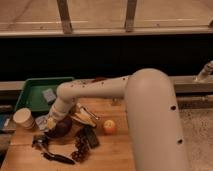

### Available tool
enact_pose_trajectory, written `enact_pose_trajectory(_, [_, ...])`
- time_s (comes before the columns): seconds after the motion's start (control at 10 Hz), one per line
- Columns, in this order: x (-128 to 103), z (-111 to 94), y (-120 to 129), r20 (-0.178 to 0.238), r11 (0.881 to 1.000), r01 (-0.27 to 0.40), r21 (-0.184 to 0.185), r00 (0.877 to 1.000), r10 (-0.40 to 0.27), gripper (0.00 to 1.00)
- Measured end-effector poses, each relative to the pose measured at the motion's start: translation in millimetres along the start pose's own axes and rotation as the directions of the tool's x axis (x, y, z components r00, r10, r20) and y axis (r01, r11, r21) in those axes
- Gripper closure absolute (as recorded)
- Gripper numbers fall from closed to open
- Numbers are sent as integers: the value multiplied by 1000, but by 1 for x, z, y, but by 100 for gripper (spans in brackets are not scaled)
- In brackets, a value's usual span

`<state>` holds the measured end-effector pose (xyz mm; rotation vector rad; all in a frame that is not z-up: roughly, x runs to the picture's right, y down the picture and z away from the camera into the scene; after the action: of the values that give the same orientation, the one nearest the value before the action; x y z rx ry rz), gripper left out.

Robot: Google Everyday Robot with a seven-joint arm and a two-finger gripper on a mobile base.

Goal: Wipe purple bowl with towel

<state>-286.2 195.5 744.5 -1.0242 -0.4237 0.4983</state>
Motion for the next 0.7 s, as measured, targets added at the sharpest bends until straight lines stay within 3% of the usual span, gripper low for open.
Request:
enact_pose_trajectory(0.2, [21, -4, 8, -2, 999, -34, 5, 999, 34, 100])
enact_pose_trajectory(0.4, [33, -11, 3, -16, 997, -67, 41, 998, 67, 100])
enact_pose_trajectory(0.7, [23, -19, -29, -51, 994, -68, 90, 996, 73, 100])
